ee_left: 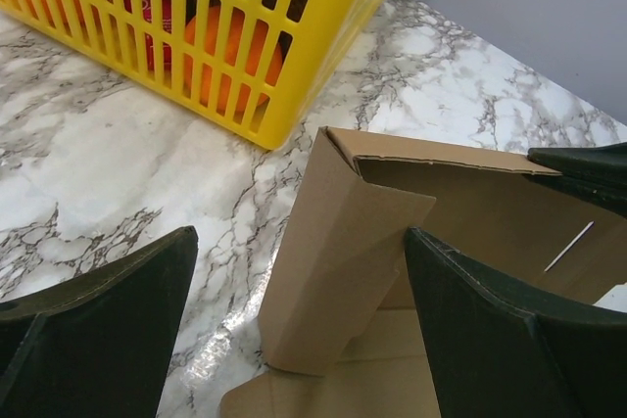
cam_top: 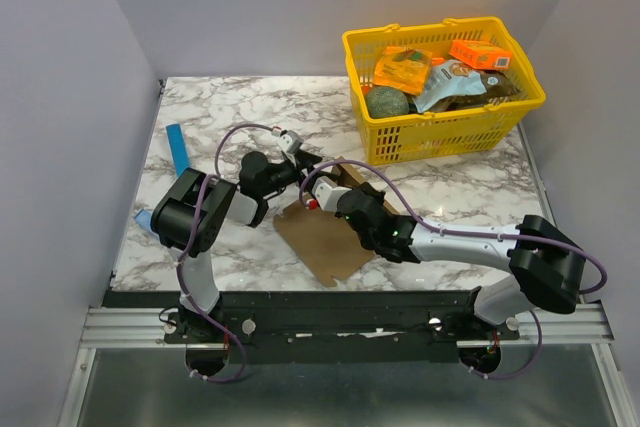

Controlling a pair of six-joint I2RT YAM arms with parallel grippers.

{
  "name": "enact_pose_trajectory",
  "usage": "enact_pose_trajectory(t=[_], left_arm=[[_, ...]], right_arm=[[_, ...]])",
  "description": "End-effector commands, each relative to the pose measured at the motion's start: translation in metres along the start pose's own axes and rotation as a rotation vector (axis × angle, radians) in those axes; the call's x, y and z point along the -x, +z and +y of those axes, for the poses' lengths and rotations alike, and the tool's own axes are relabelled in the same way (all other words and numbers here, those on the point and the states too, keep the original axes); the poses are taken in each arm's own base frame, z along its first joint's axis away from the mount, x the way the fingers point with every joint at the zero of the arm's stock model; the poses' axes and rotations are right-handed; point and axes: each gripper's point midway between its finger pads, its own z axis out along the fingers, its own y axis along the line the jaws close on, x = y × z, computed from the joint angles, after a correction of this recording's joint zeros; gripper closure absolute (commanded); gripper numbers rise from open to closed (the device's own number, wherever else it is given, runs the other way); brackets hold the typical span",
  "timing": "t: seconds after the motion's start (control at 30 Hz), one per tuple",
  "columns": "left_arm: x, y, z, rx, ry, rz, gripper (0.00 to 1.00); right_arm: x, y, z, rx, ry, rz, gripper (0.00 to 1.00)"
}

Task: Fold the paper box

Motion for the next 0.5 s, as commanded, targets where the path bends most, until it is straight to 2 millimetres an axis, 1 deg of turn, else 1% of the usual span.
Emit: enact_pose_trajectory(t=[0.0,0.07,0.1,0.2,0.27,0.33,0.37,0.4,0.47], left_arm=[[0.001,0.010,-0.008,-0.057,0.015,0.010,0.07],[0.001,0.011,-0.008,-0.061,0.015,0.012,0.09],[0.000,0.012,-0.008,-0.062,0.014,0.015,0.12],[-0.001,0.014,-0.009,-0.062,0.012,0.019,0.16],[-0.001,0.016,-0.008,-0.062,0.016,0.020,0.17],[-0.002,0.018,-0.009,-0.063,0.017,0.023,0.20],[-0.002,0.019,-0.010,-0.064,0.020,0.023,0.23],[-0.001,0.019,-0.011,-0.064,0.022,0.023,0.30],[-0.003,0.020,-0.011,-0.060,0.020,0.026,0.36]], right_arm=[[0.009,0.000,0.026,0.089,-0.009,-0.045,0.99],[0.009,0.000,0.027,0.090,-0.010,-0.046,0.99],[0.010,0.000,0.026,0.089,-0.008,-0.047,0.99],[0.011,0.000,0.026,0.090,-0.007,-0.049,0.99],[0.010,0.000,0.027,0.092,-0.009,-0.048,0.99],[0.010,0.001,0.028,0.095,-0.010,-0.047,0.99],[0.011,0.001,0.028,0.095,-0.009,-0.049,0.99],[0.010,0.001,0.029,0.097,-0.011,-0.047,0.99],[0.010,0.002,0.029,0.097,-0.009,-0.047,0.99]])
